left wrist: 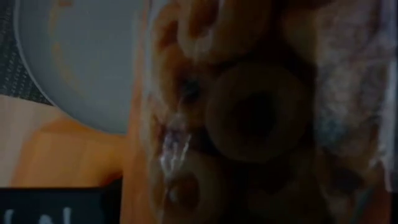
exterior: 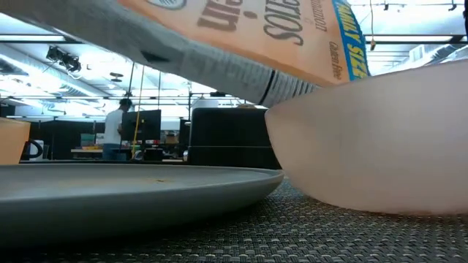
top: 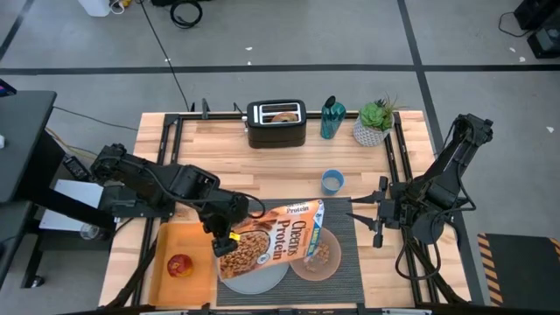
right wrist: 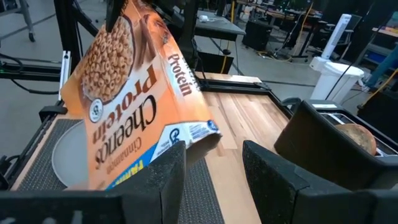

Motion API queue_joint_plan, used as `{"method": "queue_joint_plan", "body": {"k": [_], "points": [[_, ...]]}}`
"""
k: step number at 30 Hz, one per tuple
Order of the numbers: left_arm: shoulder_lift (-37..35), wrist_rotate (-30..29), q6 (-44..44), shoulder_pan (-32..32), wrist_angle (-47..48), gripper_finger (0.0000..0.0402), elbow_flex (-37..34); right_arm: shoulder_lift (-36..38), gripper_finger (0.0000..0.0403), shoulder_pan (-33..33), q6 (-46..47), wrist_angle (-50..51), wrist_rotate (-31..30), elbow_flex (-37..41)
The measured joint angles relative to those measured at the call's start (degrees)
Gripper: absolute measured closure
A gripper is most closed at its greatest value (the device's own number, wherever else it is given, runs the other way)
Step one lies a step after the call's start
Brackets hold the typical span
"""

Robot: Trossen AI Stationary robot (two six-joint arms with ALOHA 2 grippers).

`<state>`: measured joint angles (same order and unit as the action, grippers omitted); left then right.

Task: Arrange a breakfast setting
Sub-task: Pour the cereal from the cereal box into the pink bowl

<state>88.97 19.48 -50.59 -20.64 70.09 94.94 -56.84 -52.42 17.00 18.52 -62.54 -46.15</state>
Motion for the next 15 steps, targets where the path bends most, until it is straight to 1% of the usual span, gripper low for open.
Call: {"method": "queue_joint_plan", "body": {"k": [3, 5, 7, 13, 15], "points": [[0.00, -0.39, 0.22, 0.32, -1.40, 0.0205, 0.00, 0.00, 0.0236, 0.00, -0.13, 0.00, 0.00, 0.00], [0.02, 1.61, 0.48, 0.93, -1.32, 0.0205, 0.00, 0.00, 0.0236, 0.00, -0.25, 0.00, -0.20, 0.00], [0.00, 0.97, 0.23, 1.47, -1.07, 0.0205, -0.01, 0.00, 0.0236, 0.00, -0.29, 0.00, -0.56, 0.00], [0.02, 2.56, 0.33, 3.02, -1.02, 0.0205, -0.02, 0.00, 0.0236, 0.02, -0.49, 0.00, -0.59, 0.00], [0.02, 2.18, 0.43, 3.33, -1.58, 0.0205, -0.02, 0.00, 0.0236, 0.00, -0.49, 0.00, -0.57, 0.00]]}}
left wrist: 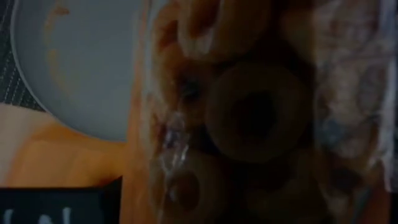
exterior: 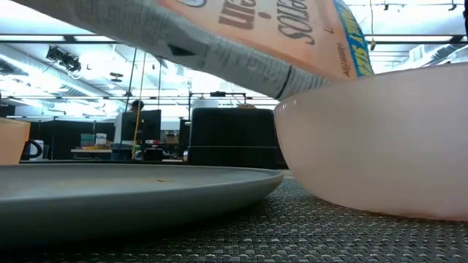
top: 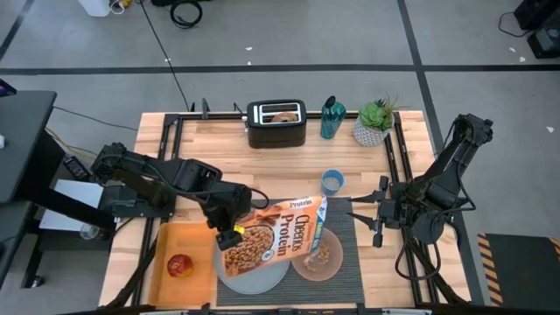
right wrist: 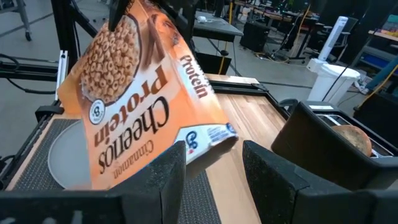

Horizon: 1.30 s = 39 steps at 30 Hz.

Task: Arrange a breakfast setting
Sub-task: Pour the cereal from the cereal box into the pink bowl

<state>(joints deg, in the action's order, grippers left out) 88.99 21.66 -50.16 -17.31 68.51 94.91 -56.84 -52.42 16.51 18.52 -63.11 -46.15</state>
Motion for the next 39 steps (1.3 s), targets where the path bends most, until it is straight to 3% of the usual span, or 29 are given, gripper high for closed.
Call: {"method": "queue_joint_plan", "body": {"k": [15, 17, 28, 31, 39], "points": [[0.00, 1.27, 0.90, 0.06, -0.96, 0.0205, -0.02, 0.00, 0.0236, 0.00, 0.09, 0.00, 0.09, 0.00], [-0.04, -0.78, 0.85, 0.02, -0.50, 0.0205, -0.02, 0.00, 0.0236, 0.02, 0.20, 0.02, 0.11, 0.00], [0.58, 1.67, 1.06, 0.06, -0.99, 0.0205, -0.04, 0.00, 0.0236, 0.01, 0.23, 0.04, 0.15, 0.00], [0.62, -0.77, 1.22, -0.01, -1.04, 0.0205, -0.04, 0.00, 0.0236, 0.02, 0.24, 0.02, 0.17, 0.00], [0.92, 1.35, 0.88, -0.24, -1.22, 0.0205, -0.04, -0.17, 0.0236, 0.02, 0.26, 0.07, 0.15, 0.00]]}}
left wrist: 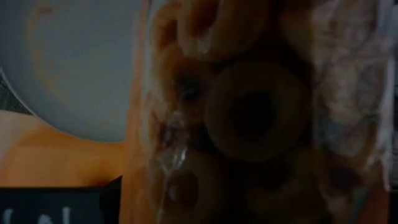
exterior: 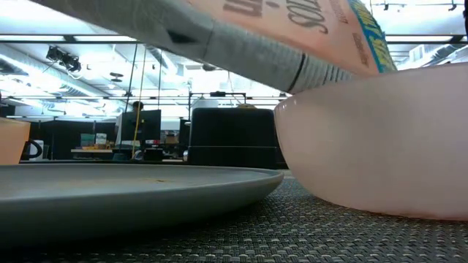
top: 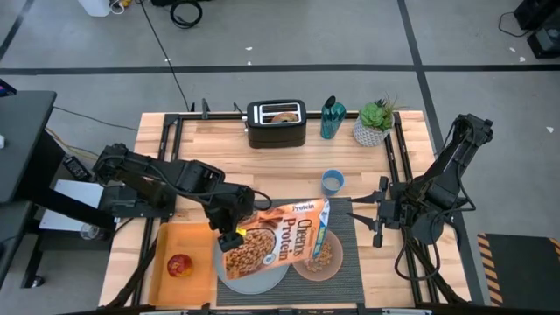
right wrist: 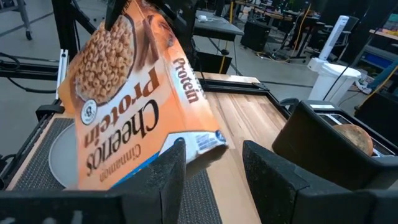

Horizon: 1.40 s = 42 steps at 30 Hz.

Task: Arrange a breakfast setting
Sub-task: Pour the cereal from the cereal box into the pink bowl

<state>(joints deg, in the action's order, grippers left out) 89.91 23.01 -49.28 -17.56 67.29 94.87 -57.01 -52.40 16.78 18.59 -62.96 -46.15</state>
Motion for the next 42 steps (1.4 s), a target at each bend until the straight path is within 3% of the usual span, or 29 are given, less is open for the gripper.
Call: {"method": "queue_joint_plan", "body": {"k": [42], "points": [[0.28, -0.48, -1.27, -0.29, -2.90, 0.0205, 0.04, 0.00, 0.0236, 0.00, 0.00, -0.05, 0.02, 0.00]]}}
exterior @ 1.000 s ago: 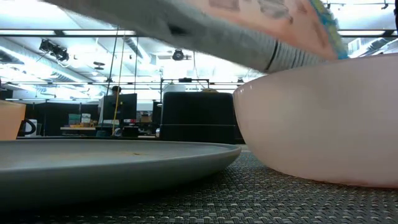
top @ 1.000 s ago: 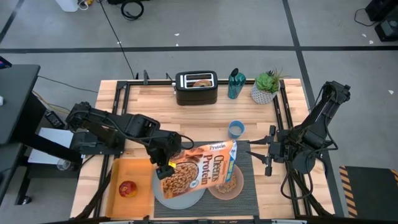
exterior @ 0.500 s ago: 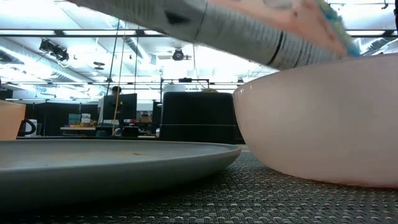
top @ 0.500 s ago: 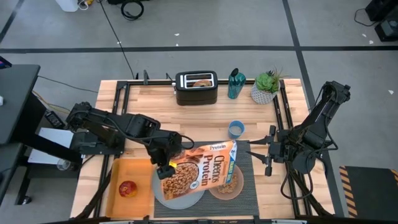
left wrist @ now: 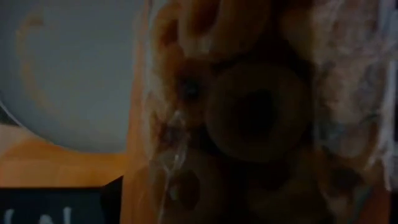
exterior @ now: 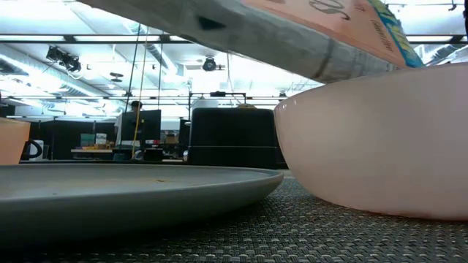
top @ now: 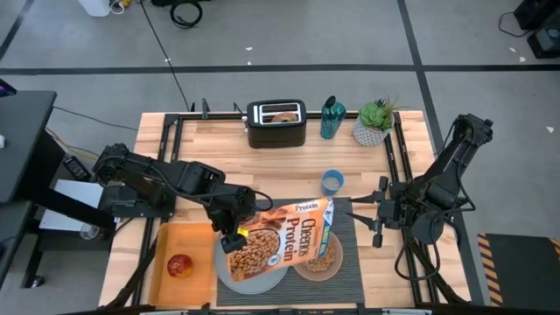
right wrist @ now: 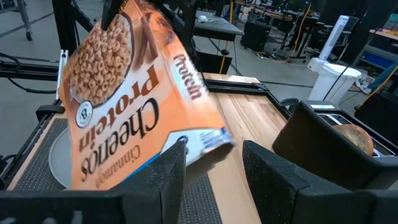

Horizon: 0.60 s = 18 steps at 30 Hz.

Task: Arrange a breakfast setting
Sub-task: Pour the cereal from the cereal box into the pink bowl

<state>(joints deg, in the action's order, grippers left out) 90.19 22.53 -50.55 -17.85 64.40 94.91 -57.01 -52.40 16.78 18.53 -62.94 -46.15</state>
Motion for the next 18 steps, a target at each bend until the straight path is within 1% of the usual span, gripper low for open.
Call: {"method": "queue_joint_plan", "body": {"k": [1, 3, 6, 9, 11, 14, 16, 18], "points": [[0.00, -0.44, 0.07, -0.06, -0.15, 0.0205, 0.00, 0.00, 0.0236, 0.00, 0.00, 0.00, 0.00, 0.00], [0.01, 1.40, -0.10, -0.01, 0.29, 0.0205, 0.00, 0.00, 0.0236, -0.02, 0.00, -0.01, 0.00, 0.00], [0.01, -0.67, -0.25, -0.23, -0.52, 0.0205, 0.00, 0.02, 0.0236, 0.00, 0.02, 0.01, 0.00, 0.00], [0.02, 0.85, -0.29, -0.51, -0.11, 0.0205, 0.00, 0.02, 0.0236, 0.00, 0.02, 0.01, 0.00, 0.00], [0.02, -0.95, -0.27, -0.67, -0.50, 0.0205, 0.00, 0.02, 0.0236, 0.00, 0.02, 0.01, 0.00, 0.00], [0.02, 1.36, -1.18, -0.70, -0.16, 0.0205, 0.00, 0.02, 0.0236, -0.01, 0.02, -0.01, 0.01, 0.00], [0.02, -0.11, -1.21, -0.81, -0.55, 0.0205, 0.00, 0.02, 0.0236, -0.01, 0.10, 0.00, 0.02, 0.00], [0.02, 1.38, -1.46, -1.01, -0.22, 0.0205, 0.00, 0.02, 0.0236, -0.02, 0.13, -0.01, 0.02, 0.00]]}}
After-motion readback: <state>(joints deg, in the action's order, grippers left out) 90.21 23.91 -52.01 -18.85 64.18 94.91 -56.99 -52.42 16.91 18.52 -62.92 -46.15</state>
